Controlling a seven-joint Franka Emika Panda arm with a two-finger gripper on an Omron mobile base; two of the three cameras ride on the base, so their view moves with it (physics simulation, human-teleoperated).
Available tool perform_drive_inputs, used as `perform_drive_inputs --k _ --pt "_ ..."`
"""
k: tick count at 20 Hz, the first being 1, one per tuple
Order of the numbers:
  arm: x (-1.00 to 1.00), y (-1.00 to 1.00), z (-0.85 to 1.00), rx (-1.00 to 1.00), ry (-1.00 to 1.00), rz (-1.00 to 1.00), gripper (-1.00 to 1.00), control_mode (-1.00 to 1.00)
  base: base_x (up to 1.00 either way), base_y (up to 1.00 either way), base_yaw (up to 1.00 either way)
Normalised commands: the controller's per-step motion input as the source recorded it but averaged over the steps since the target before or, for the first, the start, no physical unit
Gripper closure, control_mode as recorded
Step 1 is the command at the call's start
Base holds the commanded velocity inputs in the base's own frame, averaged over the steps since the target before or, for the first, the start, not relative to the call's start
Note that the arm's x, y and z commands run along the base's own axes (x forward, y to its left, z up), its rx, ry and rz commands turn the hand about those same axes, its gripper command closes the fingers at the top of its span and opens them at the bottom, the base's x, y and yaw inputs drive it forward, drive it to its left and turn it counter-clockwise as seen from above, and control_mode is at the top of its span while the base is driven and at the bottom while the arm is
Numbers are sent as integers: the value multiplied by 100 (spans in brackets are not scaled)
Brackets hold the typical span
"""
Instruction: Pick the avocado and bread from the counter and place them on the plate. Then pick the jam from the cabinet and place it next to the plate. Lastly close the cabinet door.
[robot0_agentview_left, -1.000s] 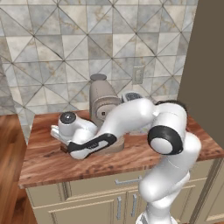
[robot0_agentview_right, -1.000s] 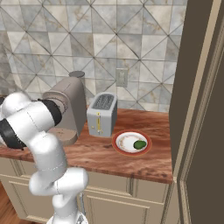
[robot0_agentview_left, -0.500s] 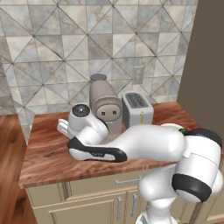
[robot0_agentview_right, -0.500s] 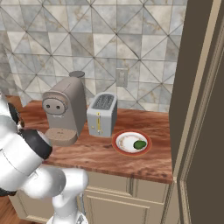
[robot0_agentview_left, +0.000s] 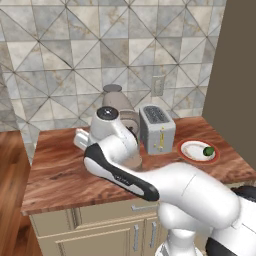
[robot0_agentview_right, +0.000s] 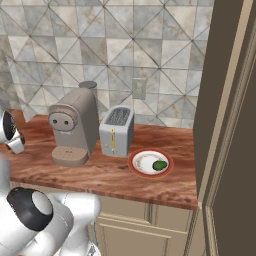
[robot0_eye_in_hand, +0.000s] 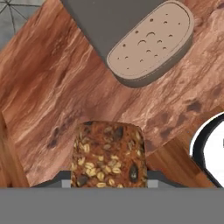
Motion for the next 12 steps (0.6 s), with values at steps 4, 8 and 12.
perform_drive_inputs --k 4,8,12 --pt "-52 -41 37 0 0 0 100 -100 0 0 0" --pt "-53 -47 31 -2 0 0 100 -100 0 0 0" --pt "-34 -48 14 -7 0 0 100 -100 0 0 0"
